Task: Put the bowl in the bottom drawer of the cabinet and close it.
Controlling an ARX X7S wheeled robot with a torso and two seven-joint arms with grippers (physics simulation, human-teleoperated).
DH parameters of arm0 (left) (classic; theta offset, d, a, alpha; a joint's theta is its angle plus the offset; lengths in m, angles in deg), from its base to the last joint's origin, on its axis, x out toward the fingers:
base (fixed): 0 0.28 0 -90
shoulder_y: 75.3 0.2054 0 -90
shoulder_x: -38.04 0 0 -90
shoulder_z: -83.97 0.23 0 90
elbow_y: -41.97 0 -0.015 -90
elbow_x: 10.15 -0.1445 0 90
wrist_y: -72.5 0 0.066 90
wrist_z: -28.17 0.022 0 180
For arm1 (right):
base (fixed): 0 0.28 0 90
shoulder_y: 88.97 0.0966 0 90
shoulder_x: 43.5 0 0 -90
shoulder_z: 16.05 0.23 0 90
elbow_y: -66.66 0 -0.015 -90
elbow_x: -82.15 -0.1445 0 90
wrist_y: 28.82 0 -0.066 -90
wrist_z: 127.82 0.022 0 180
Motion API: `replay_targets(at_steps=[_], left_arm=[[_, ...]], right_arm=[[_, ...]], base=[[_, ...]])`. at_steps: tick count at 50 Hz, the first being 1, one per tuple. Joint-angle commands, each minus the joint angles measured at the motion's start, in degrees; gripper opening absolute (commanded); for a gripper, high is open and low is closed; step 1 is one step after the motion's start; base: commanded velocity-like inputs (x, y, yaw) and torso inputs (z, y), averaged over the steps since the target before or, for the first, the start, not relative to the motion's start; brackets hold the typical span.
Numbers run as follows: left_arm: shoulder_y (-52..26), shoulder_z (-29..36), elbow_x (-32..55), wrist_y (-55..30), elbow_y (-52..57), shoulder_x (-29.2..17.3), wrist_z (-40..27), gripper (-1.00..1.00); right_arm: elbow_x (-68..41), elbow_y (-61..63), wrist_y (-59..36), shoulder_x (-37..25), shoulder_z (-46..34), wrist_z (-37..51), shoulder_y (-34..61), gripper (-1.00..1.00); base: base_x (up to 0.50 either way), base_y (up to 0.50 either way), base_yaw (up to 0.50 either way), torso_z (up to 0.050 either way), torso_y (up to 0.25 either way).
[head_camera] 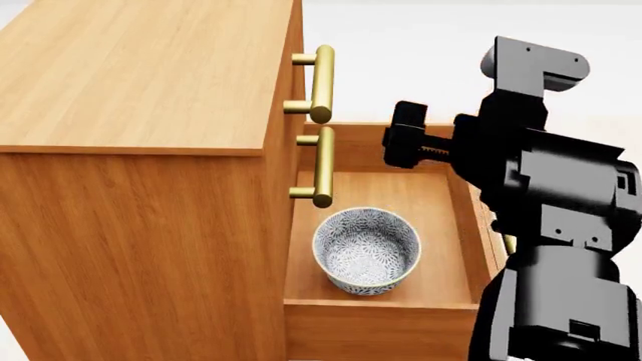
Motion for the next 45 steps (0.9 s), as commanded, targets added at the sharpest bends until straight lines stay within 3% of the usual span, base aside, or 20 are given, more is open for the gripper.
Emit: replay_targets(at_steps=[1, 18, 45], left_arm=[[0.4, -0.4, 2.7, -0.5, 2.3, -0.9, 0.0, 1.00], [-0.1, 0.5, -0.3, 1.4, -0.3, -0.2, 0.6, 1.00], [0.0, 0.3, 0.0, -0.9, 2.3, -1.2, -0.4, 1.00]], right_arm=[[1.2, 21.3, -7.5, -1.6, -1.6, -0.3, -4.8, 1.00], [3.0, 44.6, -13.2, -6.3, -1.4, -0.1, -13.3, 1.00], [4.8, 57.8, -12.9, -10.1, 8.1, 4.8, -26.2, 1.00]], base=[[0.00, 0.00, 0.00, 0.000, 0.000], [0.00, 0.00, 0.00, 0.000, 0.000], [0.00, 0.00, 0.00, 0.000, 0.000]])
